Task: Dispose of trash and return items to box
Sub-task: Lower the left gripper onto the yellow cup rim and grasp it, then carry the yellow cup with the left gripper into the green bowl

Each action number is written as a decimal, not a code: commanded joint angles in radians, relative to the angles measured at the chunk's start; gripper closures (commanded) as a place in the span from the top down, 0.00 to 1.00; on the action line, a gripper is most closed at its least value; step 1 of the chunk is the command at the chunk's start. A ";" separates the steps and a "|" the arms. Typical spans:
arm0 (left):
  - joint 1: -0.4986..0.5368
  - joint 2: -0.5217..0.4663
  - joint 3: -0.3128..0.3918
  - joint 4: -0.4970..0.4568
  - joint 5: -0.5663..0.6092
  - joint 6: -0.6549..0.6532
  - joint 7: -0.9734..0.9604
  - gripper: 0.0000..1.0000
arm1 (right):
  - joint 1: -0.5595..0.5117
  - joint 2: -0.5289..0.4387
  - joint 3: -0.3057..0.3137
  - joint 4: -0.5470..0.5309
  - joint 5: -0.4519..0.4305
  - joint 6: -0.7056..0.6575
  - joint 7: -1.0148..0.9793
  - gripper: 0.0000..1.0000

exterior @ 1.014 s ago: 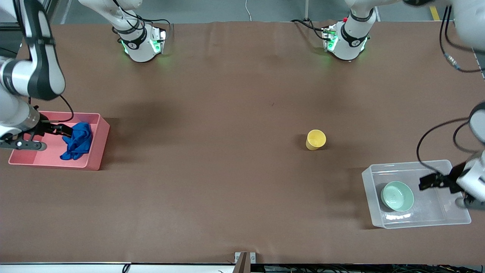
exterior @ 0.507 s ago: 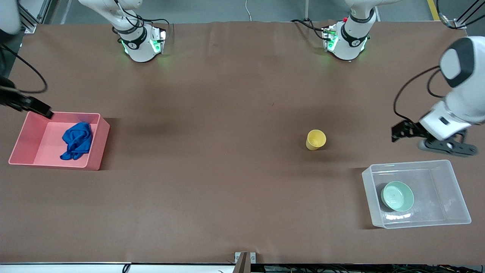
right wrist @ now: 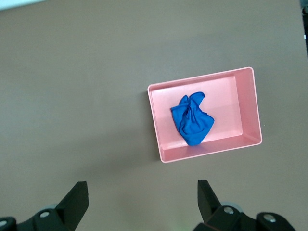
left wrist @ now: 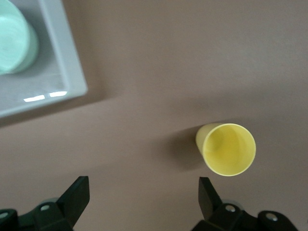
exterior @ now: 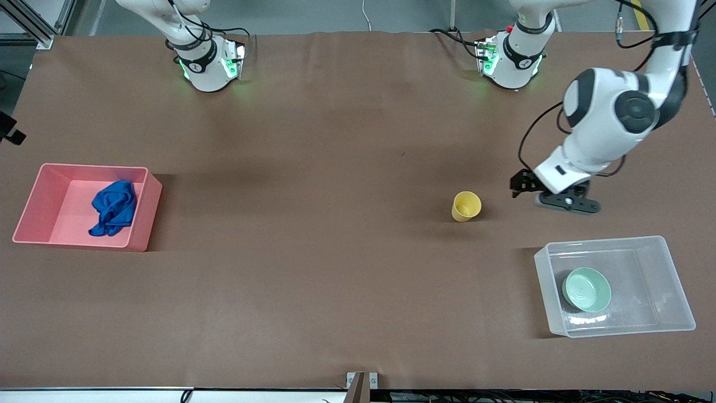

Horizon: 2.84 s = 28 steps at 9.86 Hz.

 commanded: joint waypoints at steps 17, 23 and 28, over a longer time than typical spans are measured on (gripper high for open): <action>-0.041 0.281 -0.042 -0.034 0.063 0.227 -0.041 0.00 | -0.018 0.006 0.012 -0.037 0.019 0.008 -0.057 1.00; 0.095 0.273 -0.040 0.261 0.067 0.019 0.020 0.00 | -0.015 0.006 0.012 -0.037 0.019 0.008 -0.057 1.00; 0.192 0.498 0.048 0.758 0.080 -0.246 0.293 0.00 | -0.015 0.006 0.012 -0.033 0.019 0.008 -0.057 1.00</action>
